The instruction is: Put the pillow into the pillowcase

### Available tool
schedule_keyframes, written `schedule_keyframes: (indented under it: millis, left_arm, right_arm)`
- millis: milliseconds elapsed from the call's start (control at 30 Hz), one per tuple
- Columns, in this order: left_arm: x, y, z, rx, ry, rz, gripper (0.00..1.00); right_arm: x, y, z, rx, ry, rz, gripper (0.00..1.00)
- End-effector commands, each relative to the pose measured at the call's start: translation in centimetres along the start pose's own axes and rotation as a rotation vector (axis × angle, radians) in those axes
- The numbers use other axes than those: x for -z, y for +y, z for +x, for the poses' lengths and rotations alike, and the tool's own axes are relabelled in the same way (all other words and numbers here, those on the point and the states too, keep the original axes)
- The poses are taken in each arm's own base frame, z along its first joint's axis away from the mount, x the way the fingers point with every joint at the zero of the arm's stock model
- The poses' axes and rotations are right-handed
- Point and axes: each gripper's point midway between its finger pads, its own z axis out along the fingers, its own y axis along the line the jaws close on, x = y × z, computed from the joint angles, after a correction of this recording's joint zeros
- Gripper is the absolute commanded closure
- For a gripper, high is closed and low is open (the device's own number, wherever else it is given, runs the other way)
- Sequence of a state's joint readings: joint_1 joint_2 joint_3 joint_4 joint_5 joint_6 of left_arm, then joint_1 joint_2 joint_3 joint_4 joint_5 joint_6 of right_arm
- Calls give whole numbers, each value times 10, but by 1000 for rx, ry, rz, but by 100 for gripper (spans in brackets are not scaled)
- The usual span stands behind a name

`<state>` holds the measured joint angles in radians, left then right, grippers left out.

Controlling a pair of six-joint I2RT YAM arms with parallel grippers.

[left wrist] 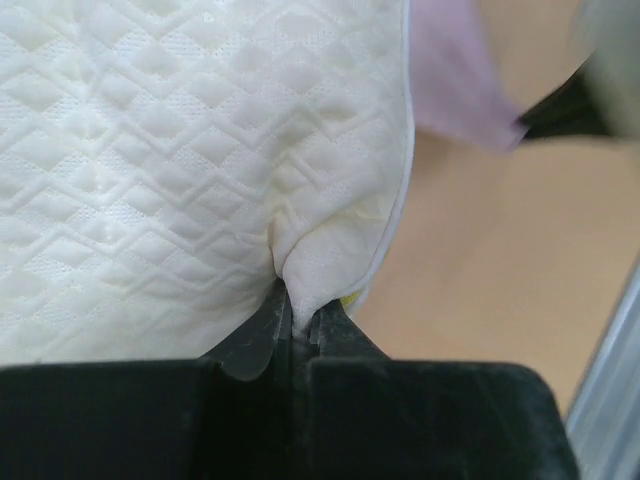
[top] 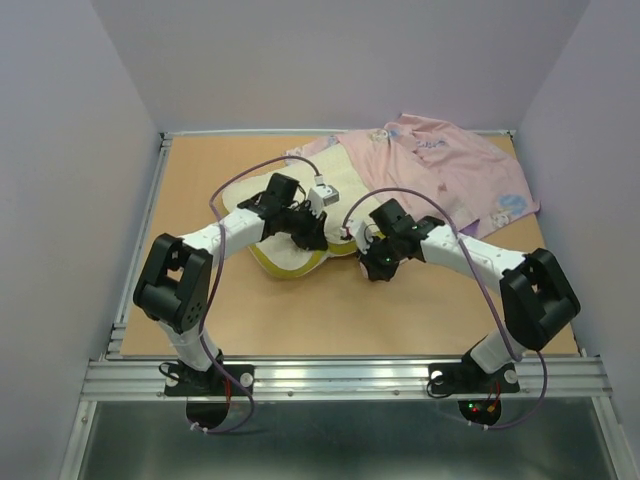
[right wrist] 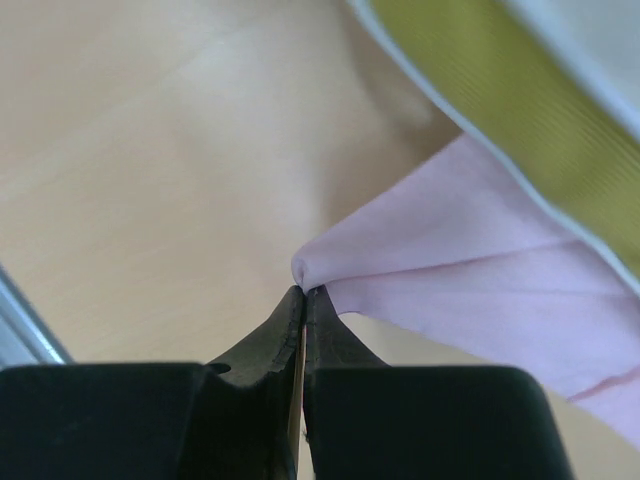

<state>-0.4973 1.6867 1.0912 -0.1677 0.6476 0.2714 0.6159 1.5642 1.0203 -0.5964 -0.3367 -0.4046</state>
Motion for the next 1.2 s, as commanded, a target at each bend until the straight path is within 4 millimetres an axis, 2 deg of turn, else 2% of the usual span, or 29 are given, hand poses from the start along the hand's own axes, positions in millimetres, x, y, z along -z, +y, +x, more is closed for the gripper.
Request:
schedule_keyframes:
  millis: [0, 33, 67, 133, 200, 233, 300, 367, 433, 533, 567, 633, 667, 700, 733, 767, 800, 833, 900, 967, 1033, 1167]
  left_arm:
    - [21, -49, -109, 32, -300, 241, 100]
    - [23, -52, -114, 103, -311, 261, 100]
    - [22, -53, -116, 122, -320, 277, 100]
    - [22, -53, -123, 133, -356, 287, 100]
    - [11, -48, -109, 204, -344, 283, 100]
    - [3, -46, -96, 234, -316, 281, 100]
    - [-15, -31, -74, 285, -269, 230, 100]
    - [-35, -13, -38, 350, -168, 160, 100]
    - [-42, -6, -19, 394, -127, 141, 100]
    - [-47, -7, -4, 424, -97, 145, 100]
    - [-47, -6, 3, 439, -86, 133, 100]
    - [-46, -5, 13, 436, -56, 117, 100]
    - [-46, -5, 18, 433, -42, 114, 100]
    - [-43, -5, 21, 431, -31, 103, 100]
    - [-42, -5, 24, 427, -27, 100, 100]
    - [-40, -7, 27, 424, -24, 101, 100]
    - [-39, -7, 28, 423, -24, 99, 100]
    - [-39, -8, 28, 418, -24, 104, 100]
    - [-39, -8, 26, 416, -27, 104, 100]
    - [-39, -5, 22, 409, -35, 99, 100]
    - [-39, -4, 18, 408, -43, 97, 100]
    - [-39, -4, 15, 404, -48, 99, 100]
  right_arm:
    - [23, 60, -43, 116, -122, -194, 99]
    - [27, 66, -48, 132, -143, -211, 99]
    - [36, 76, -56, 159, -181, -238, 100]
    - [45, 84, -62, 178, -216, -259, 99]
    - [54, 89, -66, 199, -252, -267, 99]
    - [54, 89, -65, 202, -255, -269, 100]
    - [56, 92, -66, 193, -261, -278, 99]
    - [66, 101, -72, 178, -291, -317, 99]
    - [80, 110, -81, 174, -333, -344, 99]
    - [89, 122, -84, 139, -350, -401, 99]
    - [91, 122, -84, 132, -353, -398, 85]
    - [92, 101, -87, 89, -339, -265, 55]
    - [98, 84, -90, 66, -350, -172, 43]
    - [104, 59, -93, 42, -354, -50, 41]
    - [111, 45, -93, 18, -360, 4, 41]
    - [119, 21, -90, -33, -365, 73, 43]
    - [124, 1, -82, -92, -335, 164, 44]
    - [127, -10, -74, -126, -315, 200, 44]
    - [130, -41, -44, -206, -240, 333, 44]
    - [126, -53, -21, -231, -161, 408, 46]
    - [118, -64, 11, -269, -43, 487, 47]
    - [119, -79, 35, -304, 32, 586, 47]
